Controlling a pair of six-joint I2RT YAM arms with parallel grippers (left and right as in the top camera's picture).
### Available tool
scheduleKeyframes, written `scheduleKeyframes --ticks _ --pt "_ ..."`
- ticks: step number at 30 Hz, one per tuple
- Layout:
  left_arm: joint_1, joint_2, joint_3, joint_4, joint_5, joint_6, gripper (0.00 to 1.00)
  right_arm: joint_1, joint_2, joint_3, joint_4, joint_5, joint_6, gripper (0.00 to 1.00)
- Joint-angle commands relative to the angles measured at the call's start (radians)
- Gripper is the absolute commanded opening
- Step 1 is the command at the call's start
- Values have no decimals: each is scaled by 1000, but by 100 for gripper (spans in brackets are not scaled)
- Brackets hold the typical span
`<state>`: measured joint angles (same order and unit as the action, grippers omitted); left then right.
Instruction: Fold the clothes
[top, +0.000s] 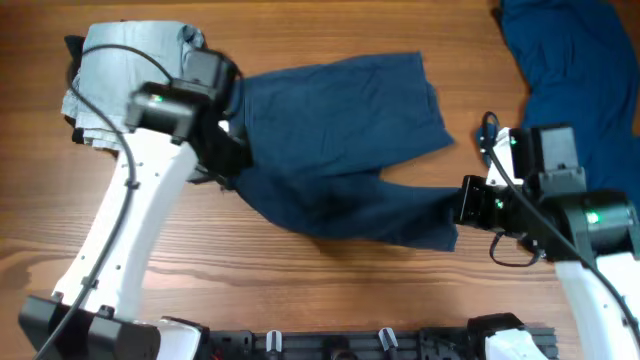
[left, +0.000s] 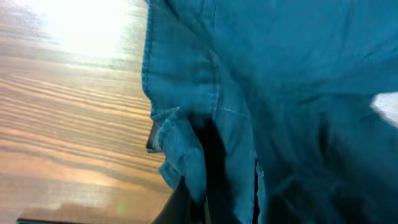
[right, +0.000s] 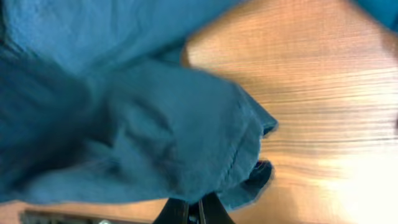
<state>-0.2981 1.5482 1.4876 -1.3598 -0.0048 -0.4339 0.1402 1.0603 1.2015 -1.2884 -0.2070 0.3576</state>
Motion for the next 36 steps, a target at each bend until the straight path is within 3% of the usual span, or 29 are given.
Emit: scheduleKeyframes --ticks 1,7,11,17,24,25,26,27,28,30,33,36 --pt "-31 -10 -69 100 -54 -55 4 -4 20 -51 144 67 -5 4" --pt "-30 -8 -134 509 -253 -103 4 -4 375 -79 735 141 -71 4" --pt "-1 45 -134 616 -349 -110 4 -4 608 -79 1001 147 -96 4" --pt "119 233 -134 679 -372 -158 4 -13 719 -78 1239 239 -96 4" --pt "165 365 -134 966 -370 -158 4 -32 868 -78 1511 307 -96 4" --pt "165 373 -134 1000 -370 -158 10 -32 897 -78 1547 321 -95 5" --pt "165 383 -134 1048 -370 -158 43 -32 934 -78 1597 343 -95 23" --pt "165 390 -134 1073 -370 -157 78 -32 944 -77 1611 343 -96 63" --pt "165 393 -134 1089 -370 -150 100 -34 945 -77 1612 343 -95 99" --pt "166 393 -134 1103 -371 -98 100 -42 908 -61 1549 338 -94 99" --pt "164 384 -134 1069 -322 -32 100 -69 779 -2 1318 205 -94 100" --pt "164 357 -134 935 -147 5 100 -117 602 14 1026 -16 -93 100"
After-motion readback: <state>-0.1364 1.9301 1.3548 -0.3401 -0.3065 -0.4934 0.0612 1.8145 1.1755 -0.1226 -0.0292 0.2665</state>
